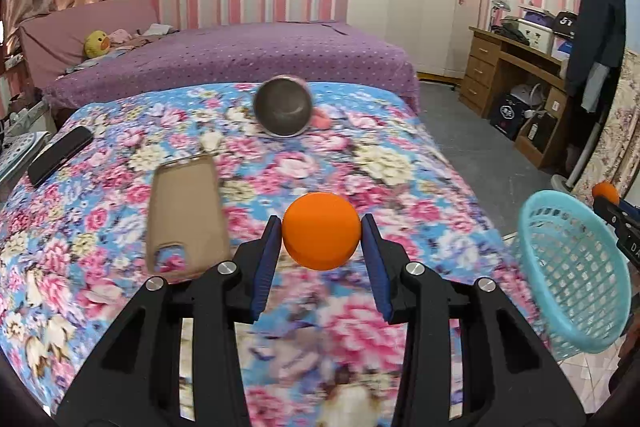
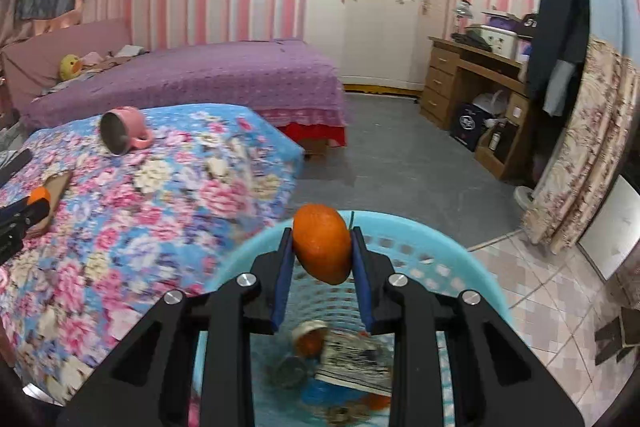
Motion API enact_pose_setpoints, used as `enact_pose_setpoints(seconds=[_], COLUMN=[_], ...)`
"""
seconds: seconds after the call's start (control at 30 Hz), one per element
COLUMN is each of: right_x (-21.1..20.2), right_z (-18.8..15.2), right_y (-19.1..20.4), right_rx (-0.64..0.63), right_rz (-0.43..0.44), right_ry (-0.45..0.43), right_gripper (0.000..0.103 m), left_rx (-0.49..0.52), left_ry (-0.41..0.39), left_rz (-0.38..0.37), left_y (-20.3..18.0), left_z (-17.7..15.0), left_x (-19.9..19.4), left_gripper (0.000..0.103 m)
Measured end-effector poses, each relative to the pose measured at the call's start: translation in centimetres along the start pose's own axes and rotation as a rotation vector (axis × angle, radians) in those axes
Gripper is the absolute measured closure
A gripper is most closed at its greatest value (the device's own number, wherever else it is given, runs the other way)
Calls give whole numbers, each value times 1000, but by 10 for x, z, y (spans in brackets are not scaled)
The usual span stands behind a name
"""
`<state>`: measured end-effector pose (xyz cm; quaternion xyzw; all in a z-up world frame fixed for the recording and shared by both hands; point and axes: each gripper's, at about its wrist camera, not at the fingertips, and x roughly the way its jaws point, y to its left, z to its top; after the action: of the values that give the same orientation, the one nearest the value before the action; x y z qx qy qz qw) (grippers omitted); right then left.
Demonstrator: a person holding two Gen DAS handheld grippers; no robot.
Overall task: Collect trash
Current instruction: 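Carry the bottle cap and mandarin in both tools over the basket, then open the left tool to drop the cap while the right tool releases the mandarin into the basket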
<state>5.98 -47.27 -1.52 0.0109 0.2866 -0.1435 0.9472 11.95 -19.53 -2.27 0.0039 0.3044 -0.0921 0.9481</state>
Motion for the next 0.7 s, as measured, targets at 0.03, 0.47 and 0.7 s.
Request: enact_pose_setpoints(seconds=[0.03, 0.47, 0.7], right_x=[-1, -11, -13], right_z=[-1, -21, -31], right_y=[-8, -71, -104], right_rx=[9, 60, 128], right_rz=[-7, -55, -76], right_ry=[0, 2, 6], right_gripper=[75, 75, 75], left_rx=[5, 110, 149], left_ry=[-2, -11, -4], left_rz=[-3, -156, -272], left_y=[-5, -94, -153], left_z=[0, -13, -8], left_x=[0, -2, 1], left_gripper=[63, 63, 63])
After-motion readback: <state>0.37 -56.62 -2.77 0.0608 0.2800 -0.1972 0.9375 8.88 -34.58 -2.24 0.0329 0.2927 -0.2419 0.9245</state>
